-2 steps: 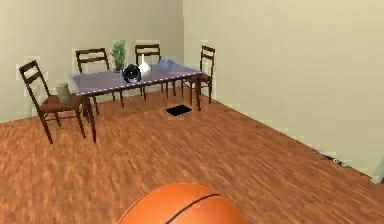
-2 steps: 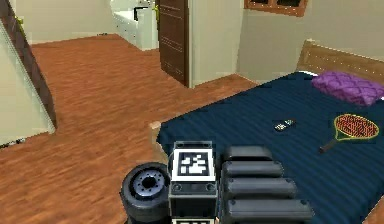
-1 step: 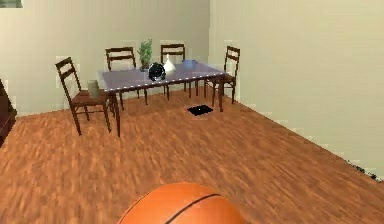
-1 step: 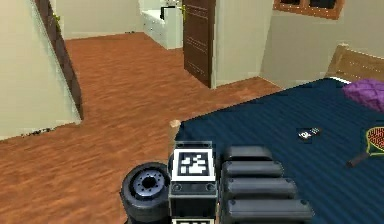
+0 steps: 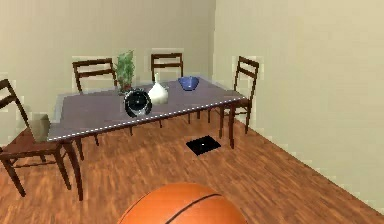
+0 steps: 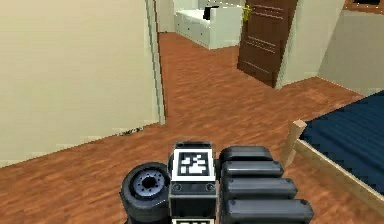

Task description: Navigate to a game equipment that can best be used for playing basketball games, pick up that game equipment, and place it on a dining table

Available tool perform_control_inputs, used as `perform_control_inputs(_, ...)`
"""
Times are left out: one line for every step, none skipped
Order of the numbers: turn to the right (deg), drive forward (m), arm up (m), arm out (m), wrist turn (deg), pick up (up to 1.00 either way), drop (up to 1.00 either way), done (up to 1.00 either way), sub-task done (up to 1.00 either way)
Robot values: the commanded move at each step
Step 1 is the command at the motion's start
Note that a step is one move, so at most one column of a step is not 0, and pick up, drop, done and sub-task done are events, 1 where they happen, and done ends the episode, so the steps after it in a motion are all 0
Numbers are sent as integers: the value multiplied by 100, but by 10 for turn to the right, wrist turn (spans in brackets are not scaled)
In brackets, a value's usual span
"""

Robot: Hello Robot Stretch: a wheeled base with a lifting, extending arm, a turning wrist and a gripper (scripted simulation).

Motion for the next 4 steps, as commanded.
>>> perform_control_inputs(-30,0,0,0,0,0,0,0,0)
perform_control_inputs(0,100,0,0,0,0,0,0,0)
perform_control_inputs(0,15,0,0,0,0,0,0,0)
perform_control_inputs(450,0,0,0,0,0,0,0,0)
